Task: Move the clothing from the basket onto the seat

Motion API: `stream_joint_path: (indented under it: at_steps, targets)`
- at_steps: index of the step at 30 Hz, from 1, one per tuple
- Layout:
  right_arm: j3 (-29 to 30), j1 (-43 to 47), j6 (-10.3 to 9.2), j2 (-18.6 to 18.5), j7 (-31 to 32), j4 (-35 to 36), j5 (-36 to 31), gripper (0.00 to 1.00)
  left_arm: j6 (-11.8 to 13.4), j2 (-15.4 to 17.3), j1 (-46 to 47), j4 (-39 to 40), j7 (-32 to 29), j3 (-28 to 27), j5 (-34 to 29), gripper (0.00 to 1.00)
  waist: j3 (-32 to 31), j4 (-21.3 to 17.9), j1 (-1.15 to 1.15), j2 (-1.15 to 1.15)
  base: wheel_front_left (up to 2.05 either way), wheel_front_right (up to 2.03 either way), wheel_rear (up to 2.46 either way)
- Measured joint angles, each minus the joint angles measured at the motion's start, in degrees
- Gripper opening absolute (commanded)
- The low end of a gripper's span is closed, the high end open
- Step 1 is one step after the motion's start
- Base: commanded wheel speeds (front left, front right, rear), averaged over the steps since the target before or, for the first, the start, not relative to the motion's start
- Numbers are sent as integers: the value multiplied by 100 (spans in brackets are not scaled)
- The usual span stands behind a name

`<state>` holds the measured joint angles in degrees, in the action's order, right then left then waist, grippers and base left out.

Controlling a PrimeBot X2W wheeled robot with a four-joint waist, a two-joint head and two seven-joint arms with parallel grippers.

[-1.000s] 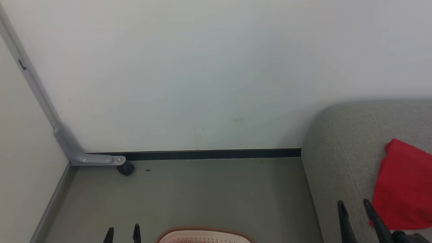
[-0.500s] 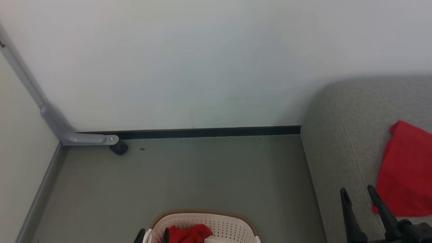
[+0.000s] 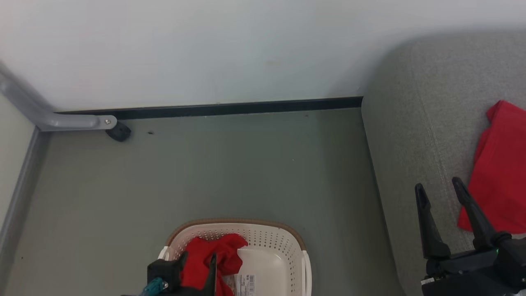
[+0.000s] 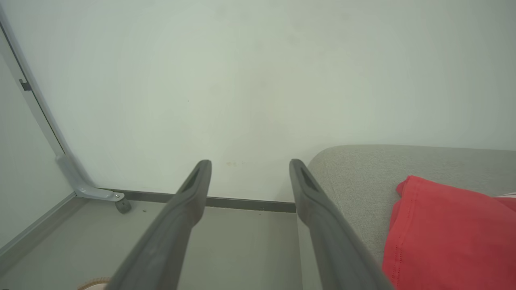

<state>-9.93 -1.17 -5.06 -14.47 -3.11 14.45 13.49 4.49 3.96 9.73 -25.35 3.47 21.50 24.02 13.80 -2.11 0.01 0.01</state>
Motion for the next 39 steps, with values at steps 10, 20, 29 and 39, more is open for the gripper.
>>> stream_joint_path:
  at_steps: [10, 20, 29, 39]
  targets:
    - [-4, -356, -56, 62, 131, 490, -202, 100, -54, -34, 828, -947, -245, -10, -36, 100, 829, -273, 0, 0, 0, 0, 0]
    - [-31, -675, -105, 231, 203, 909, -297, 100, -96, 286, 1651, -1794, -602, 80, -393, 100, 1675, -596, 1, 0, 0, 0, 0]
    - [-102, -893, -109, 464, 194, 1078, -341, 100, -87, 755, 2452, -2272, -843, 144, -747, 100, 2448, -887, 0, 1, 0, 0, 0]
    - [-164, -1088, -153, 646, 44, 1022, -347, 100, -89, 914, 3016, -2788, -1035, 358, -1067, 100, 3193, -1179, 0, 0, 0, 0, 0]
